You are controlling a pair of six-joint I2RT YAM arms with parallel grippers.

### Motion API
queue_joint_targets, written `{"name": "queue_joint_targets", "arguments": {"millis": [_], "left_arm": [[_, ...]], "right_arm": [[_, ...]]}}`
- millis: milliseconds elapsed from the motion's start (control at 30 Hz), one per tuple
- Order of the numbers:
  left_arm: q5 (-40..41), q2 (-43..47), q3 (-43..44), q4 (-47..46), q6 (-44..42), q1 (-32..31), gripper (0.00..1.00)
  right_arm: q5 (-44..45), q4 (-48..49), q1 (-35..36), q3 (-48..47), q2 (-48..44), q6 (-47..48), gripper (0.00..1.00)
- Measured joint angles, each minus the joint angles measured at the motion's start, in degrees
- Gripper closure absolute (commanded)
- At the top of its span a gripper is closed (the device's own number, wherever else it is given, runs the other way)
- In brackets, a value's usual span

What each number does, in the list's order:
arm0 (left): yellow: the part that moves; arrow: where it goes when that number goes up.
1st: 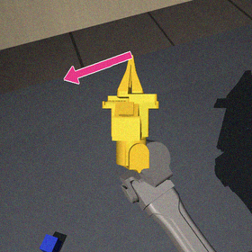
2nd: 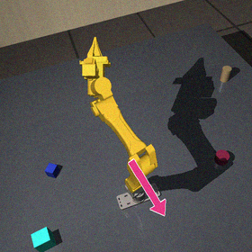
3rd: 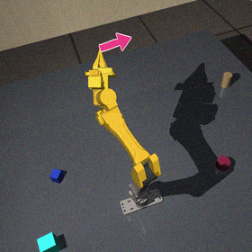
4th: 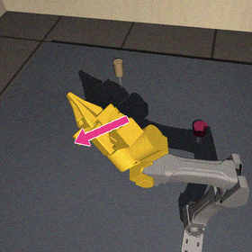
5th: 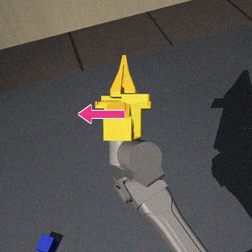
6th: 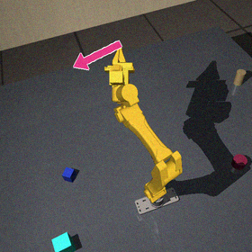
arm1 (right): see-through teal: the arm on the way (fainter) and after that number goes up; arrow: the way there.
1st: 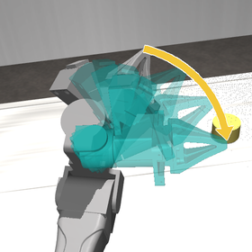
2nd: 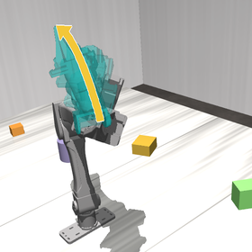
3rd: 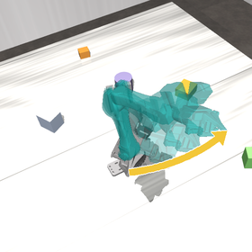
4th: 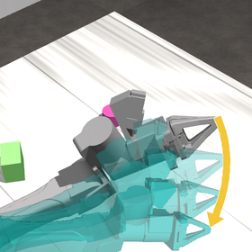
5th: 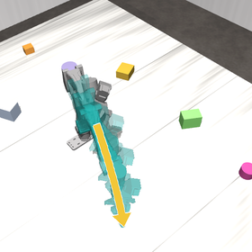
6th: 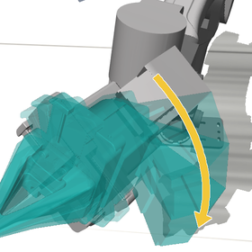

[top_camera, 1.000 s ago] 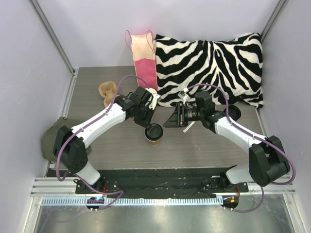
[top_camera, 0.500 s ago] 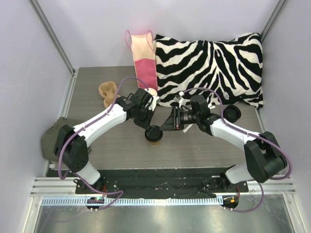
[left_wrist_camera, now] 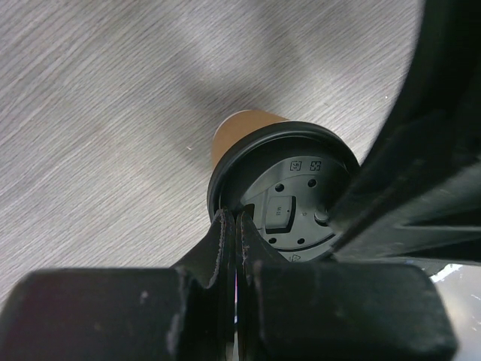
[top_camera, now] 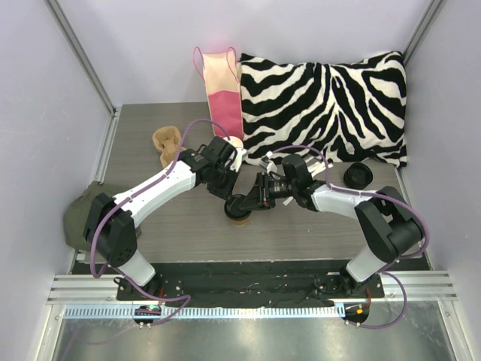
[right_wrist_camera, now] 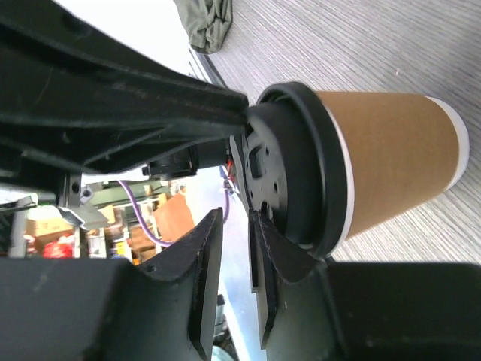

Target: Pack the takeout coffee

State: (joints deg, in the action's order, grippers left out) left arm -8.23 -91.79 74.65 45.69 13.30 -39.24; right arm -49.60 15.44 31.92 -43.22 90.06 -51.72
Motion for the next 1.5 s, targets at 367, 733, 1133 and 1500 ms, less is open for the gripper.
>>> {"name": "queue_joint_targets", "arguments": {"millis": [367,733,1133,1500], "left_arm": [[-0.61,0.0,-0.02,-0.04,0.0,0.0,1.0],[-1.14,0.26,-0.76,-0.92,-0.11,0.31,0.94],[-5.46,0.96,-1.7,-1.33,0.61,3.26,0.56],[-27.54,10.45,-6.54,-8.0,6.95,13.05,0.77]], "right_arm": [[-1.79,2.05,0.04,-0.07,2.73,-1.53,0.76],[-7.58,-0.48,-1.42,-3.85,7.76,1.33,0.8],[-10.82,-3.41,-3.08,-5.18,9.46,4.35,0.83],[-12.24,-5.92,-3.17,-6.93,10.82,5.84,0.85]]}}
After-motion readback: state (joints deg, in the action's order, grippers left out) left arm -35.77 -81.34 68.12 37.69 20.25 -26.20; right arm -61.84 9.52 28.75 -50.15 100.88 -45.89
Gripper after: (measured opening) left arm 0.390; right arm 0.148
